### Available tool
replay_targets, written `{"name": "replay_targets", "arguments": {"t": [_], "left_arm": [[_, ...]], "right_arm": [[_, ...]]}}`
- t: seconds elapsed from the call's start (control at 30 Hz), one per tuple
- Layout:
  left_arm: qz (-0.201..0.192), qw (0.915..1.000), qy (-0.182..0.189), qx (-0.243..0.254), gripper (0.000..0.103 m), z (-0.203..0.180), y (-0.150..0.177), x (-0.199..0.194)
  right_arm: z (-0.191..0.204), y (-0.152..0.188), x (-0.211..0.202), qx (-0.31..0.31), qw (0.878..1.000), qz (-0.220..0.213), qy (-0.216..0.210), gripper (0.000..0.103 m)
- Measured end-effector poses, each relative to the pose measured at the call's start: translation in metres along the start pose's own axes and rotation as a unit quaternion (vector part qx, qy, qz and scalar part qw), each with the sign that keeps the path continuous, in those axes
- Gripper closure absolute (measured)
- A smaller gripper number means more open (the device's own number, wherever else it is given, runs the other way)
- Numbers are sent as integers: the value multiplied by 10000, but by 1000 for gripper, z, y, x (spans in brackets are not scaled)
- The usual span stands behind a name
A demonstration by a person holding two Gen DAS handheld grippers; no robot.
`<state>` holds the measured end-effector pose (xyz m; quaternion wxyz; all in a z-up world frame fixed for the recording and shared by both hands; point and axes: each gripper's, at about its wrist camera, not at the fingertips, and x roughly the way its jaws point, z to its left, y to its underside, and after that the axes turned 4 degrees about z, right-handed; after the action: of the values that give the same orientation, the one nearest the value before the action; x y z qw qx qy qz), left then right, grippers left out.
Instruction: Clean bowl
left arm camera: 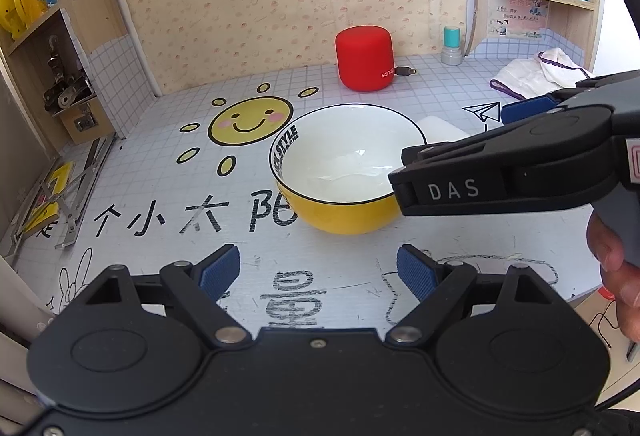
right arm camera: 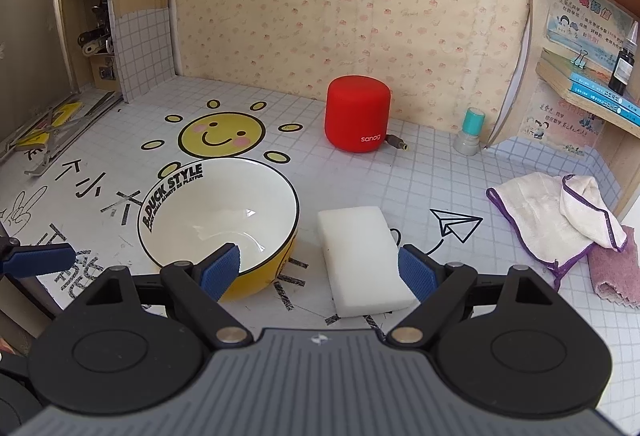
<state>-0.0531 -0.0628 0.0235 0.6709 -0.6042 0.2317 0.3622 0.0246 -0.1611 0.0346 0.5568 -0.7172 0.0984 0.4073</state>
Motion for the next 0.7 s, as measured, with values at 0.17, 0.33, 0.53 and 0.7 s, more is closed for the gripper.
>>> {"name": "replay_targets", "arguments": {"t": [0.17,0.33,0.53,0.7], "left_arm": [[-3,10000,0,1,16,0,0,0],[-17,10000,13,-13,16,1,0,1],[-17,10000,18,-17,16,1,1,1],[-20,10000,11,-33,16,2,1,0]], "right_arm": [[1,0,0,-29,10000,-7,26,16],[1,0,-1,-26,10000,-18,48,16],[1,0,-2,-37,10000,-32,64,16],[1,0,-3,-51,10000,-33,54,16]]}}
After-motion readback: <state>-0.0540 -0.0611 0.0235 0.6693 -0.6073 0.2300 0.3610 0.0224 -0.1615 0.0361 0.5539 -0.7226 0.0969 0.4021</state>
